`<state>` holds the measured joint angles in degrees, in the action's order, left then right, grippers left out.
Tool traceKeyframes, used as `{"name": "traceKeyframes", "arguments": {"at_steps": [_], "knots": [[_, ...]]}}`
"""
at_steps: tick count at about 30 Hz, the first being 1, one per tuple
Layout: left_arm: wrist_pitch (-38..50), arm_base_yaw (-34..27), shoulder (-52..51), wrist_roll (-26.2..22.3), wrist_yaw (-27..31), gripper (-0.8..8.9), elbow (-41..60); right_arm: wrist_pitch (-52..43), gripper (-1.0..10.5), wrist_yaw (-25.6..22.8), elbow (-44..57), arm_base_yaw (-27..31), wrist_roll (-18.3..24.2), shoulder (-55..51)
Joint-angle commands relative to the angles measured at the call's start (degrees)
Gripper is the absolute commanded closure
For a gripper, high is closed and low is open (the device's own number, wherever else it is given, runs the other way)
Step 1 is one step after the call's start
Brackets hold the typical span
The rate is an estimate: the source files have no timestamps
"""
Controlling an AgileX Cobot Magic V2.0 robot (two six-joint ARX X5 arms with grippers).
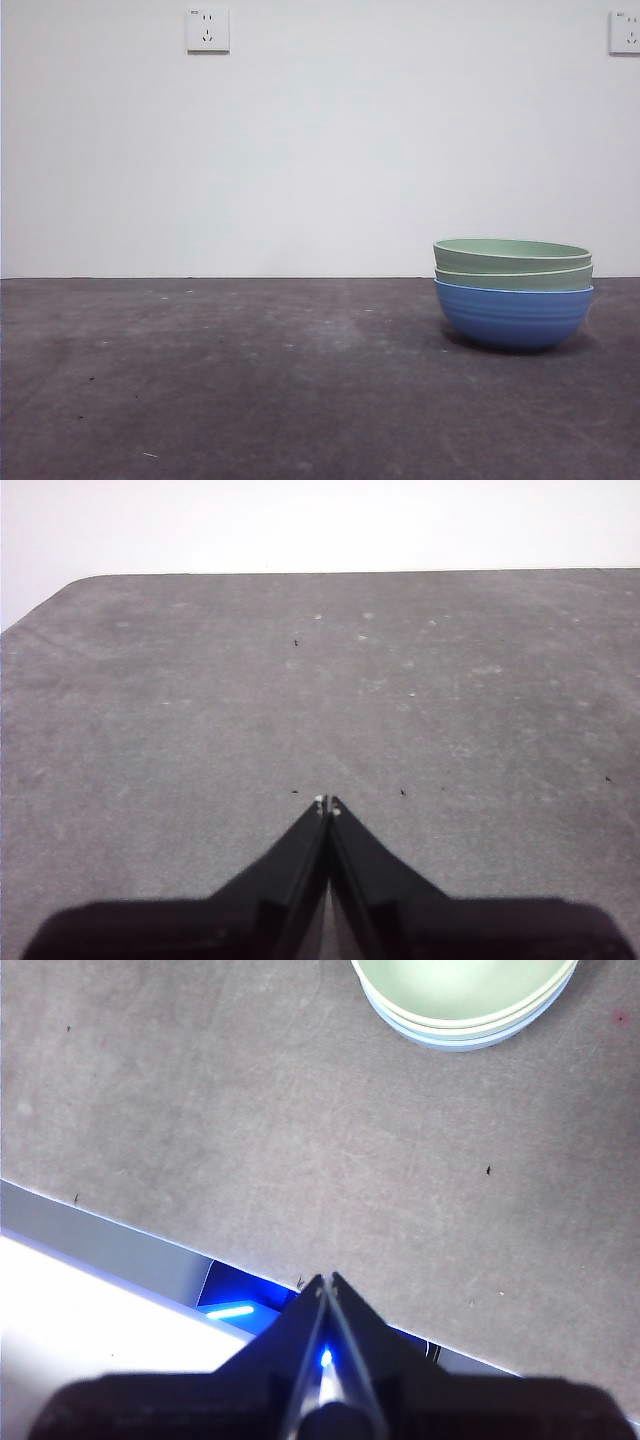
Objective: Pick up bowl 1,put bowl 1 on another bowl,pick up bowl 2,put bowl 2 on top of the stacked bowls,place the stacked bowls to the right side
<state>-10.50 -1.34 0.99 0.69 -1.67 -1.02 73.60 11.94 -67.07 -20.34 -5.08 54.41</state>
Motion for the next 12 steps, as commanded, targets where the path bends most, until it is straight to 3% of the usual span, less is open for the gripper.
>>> {"name": "traceKeyframes", "arguments": {"at_steps": [1, 6, 12], "knots": [[0.0, -0.24, -0.24, 0.44, 0.09, 8.17, 0.81, -0.24, 9.4, -0.33, 0.13, -0.02, 0.15, -0.28], [0.0, -0.24, -0.24, 0.44, 0.07, 8.17, 0.81, -9.03, 9.4, -3.26, 0.46, 4.31, 6.25, -5.81], [0.0, -0.24, -0.24, 0.44, 0.09, 8.17, 0.81, -26.88, 9.4, -2.91, 6.58, 11.96, 6.49, -16.87]]}}
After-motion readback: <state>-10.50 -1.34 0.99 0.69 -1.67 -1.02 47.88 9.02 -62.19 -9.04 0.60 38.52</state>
